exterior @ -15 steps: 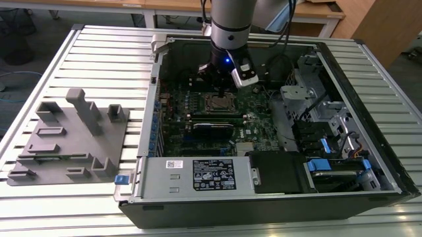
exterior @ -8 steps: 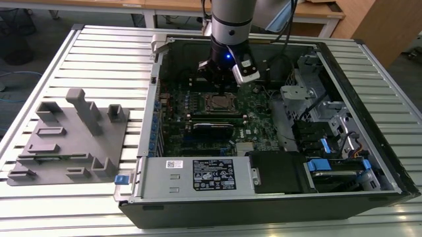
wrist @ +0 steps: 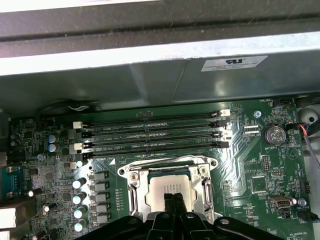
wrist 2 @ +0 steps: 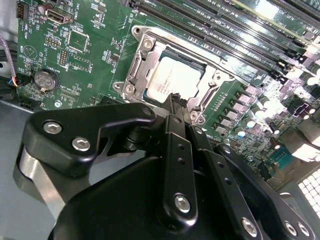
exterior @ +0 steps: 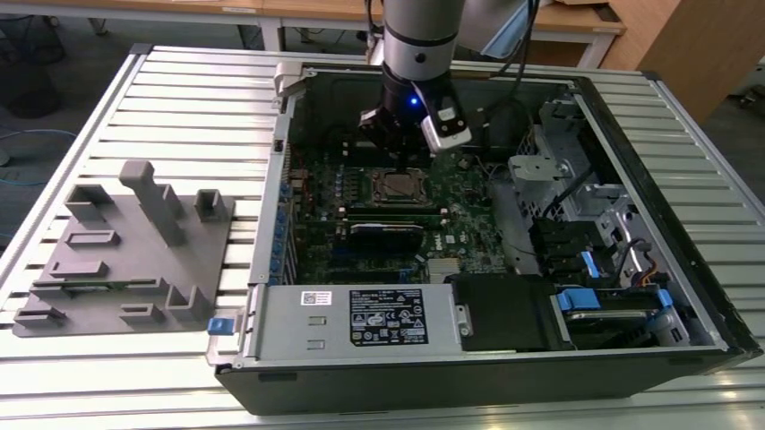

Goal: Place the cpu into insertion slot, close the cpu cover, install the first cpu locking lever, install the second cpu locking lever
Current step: 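Install the second cpu locking lever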

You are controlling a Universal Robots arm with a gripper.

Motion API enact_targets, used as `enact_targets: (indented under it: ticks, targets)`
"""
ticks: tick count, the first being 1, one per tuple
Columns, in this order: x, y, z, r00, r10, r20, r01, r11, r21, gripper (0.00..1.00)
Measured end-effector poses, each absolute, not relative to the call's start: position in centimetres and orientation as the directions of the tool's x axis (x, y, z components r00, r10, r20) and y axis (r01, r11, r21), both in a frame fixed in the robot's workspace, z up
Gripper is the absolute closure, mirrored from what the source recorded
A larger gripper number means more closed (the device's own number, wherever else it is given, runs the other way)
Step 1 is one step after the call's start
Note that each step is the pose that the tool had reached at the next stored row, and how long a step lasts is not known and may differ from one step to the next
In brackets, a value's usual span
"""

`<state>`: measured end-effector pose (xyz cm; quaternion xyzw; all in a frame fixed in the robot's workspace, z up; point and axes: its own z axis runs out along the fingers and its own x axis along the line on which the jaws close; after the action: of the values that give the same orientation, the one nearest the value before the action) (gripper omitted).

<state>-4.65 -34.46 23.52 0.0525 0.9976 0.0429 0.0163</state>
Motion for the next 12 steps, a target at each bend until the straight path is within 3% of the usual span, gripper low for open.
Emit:
enact_targets:
  ticks: [12]
  targets:
    - [-4.65, -34.51, 23.78, -0.994, 0.106, -0.028, 0.103, 0.991, 0.087, 0.89]
